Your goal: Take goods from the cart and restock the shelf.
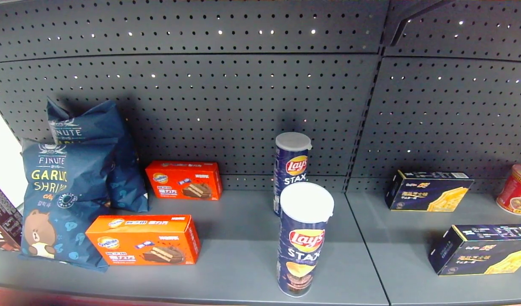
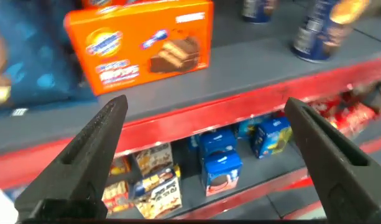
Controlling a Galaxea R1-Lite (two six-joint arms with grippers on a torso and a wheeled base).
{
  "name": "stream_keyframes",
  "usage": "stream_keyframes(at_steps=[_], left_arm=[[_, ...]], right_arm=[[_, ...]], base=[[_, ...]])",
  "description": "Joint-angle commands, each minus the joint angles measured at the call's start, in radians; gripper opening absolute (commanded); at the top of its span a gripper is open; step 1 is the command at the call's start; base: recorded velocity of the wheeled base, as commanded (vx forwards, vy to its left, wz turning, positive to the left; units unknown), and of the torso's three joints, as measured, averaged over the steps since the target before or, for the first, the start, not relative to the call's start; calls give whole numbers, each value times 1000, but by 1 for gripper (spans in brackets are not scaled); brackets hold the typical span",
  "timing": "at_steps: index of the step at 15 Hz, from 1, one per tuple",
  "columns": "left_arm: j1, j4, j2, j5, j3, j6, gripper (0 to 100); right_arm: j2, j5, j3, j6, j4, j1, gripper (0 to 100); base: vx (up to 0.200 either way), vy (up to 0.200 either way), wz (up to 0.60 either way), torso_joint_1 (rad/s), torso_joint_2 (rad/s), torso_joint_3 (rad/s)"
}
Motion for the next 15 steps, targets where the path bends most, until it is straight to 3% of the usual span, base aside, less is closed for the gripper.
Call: stream_keyframes(at_steps=[1,4,6,15], left_arm=[[0,-2,-44,-9,0,5,100],[0,0,-39,-11,0,4,100],[0,-2,-39,-17,0,5,100],[-1,-2,-39,-37,0,-15,100]], right_arm=[[5,14,0,-2,-3,1,100],[5,51,0,-2,-3,1,100],[5,53,0,1,-3,1,100],[5,97,0,-3,-1,1,100]], base=[[0,0,0,0,0,0],[0,0,0,0,0,0],[0,0,-600,-2,0,2],[0,0,0,0,0,0]])
